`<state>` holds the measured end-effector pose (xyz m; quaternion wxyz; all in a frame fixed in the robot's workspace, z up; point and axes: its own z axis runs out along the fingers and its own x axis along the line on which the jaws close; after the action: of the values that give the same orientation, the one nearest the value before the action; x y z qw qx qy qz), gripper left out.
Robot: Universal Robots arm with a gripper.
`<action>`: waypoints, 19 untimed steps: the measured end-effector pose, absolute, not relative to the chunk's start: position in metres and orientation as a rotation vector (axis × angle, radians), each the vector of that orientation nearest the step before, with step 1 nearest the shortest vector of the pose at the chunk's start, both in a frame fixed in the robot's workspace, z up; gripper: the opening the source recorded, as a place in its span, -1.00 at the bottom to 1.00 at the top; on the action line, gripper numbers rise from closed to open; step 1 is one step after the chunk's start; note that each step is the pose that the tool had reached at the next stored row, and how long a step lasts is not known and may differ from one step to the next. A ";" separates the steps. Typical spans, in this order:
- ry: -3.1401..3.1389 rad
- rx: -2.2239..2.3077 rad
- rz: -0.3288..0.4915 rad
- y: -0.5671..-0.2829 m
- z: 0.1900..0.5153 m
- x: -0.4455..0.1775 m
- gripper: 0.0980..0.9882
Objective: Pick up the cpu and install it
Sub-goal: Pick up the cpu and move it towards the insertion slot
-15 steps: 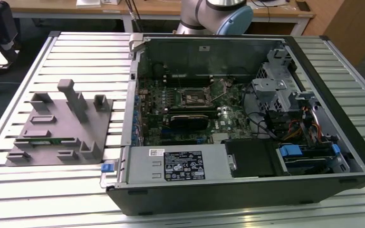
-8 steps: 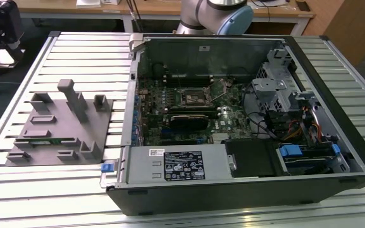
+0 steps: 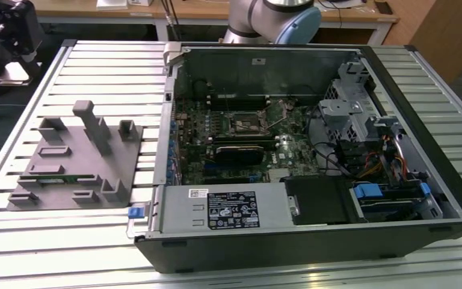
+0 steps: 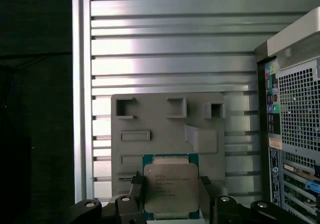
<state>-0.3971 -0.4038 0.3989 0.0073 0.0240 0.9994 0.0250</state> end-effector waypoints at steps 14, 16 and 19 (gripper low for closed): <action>3.125 0.075 0.079 -0.404 0.399 -0.355 -0.04; 3.125 0.075 0.080 -0.404 0.399 -0.350 -0.04; 3.125 0.075 0.079 -0.404 0.399 -0.341 -0.04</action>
<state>-0.3414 -0.4038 0.3990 0.0073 0.0240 0.9994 0.0254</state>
